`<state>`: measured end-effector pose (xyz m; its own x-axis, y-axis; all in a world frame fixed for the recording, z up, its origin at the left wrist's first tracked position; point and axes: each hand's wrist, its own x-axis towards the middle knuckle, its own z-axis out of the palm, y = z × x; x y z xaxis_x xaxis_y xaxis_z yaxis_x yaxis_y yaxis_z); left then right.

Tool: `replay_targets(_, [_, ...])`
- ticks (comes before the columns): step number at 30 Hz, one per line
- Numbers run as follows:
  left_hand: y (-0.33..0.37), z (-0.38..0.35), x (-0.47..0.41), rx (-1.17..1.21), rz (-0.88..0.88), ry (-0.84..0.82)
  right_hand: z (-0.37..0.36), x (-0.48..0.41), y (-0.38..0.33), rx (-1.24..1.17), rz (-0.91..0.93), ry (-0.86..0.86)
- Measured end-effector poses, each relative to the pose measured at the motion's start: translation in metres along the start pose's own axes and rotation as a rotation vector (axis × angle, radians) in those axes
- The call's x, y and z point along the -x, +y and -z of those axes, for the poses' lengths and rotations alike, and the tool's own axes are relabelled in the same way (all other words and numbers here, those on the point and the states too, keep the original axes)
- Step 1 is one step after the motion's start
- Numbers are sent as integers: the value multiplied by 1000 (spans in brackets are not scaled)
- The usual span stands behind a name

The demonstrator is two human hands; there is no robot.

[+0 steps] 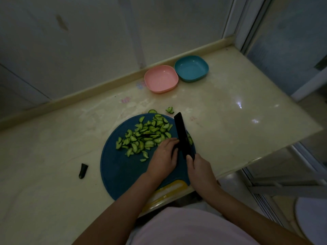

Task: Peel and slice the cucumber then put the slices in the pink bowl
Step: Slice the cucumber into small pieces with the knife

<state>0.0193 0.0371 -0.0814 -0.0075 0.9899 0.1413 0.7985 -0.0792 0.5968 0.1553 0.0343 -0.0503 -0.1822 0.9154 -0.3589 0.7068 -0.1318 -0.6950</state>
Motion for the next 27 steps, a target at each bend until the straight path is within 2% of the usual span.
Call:
replay_targets(7, [0,0,-2,9,-3,8,10,10,0,-81,32,30])
replay_targets(22, [1,2,-2,-1,26,-27,-2,2,2,-58,24,-24])
replay_targets(27, [2,3,-2,0,15,-18,-12,-1,3,-83,16,20])
